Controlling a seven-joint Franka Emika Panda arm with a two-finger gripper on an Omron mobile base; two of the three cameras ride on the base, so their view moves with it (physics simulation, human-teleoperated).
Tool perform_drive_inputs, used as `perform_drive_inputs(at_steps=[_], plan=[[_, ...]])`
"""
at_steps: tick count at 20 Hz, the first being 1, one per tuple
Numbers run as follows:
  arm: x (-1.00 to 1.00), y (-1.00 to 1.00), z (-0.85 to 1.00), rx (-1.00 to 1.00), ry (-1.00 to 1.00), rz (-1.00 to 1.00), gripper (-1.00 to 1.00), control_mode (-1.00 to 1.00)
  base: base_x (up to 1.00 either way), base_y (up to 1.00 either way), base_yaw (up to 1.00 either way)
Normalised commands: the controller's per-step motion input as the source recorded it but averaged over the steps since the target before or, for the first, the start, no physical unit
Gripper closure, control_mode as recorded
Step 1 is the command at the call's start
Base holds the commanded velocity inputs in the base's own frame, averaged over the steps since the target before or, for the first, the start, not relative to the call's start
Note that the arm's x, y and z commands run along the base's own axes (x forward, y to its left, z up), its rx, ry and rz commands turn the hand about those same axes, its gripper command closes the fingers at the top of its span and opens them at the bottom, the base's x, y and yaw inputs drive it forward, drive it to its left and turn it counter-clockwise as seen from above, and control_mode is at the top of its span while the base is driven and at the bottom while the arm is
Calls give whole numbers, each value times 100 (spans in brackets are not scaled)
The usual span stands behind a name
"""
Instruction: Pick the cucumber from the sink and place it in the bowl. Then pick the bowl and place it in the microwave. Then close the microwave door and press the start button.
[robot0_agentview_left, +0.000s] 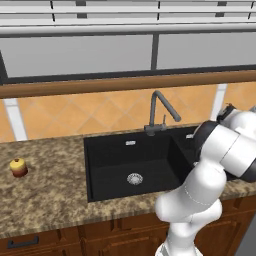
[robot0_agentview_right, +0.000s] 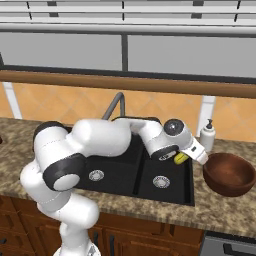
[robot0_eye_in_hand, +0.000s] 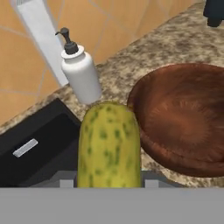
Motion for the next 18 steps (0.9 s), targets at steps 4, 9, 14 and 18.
perform_drive_inputs(at_steps=[4,9,14,18], plan=[[-25,-50,19,0,0,-28,100,-100,0,0,0],[-27,-43,2,0,0,-29,100,-100,0,0,0],[-4,-30,-5,1,0,-13,100,-100,0,0,0],[-1,-32,-3,8,0,-1,100,-100,0,0,0]])
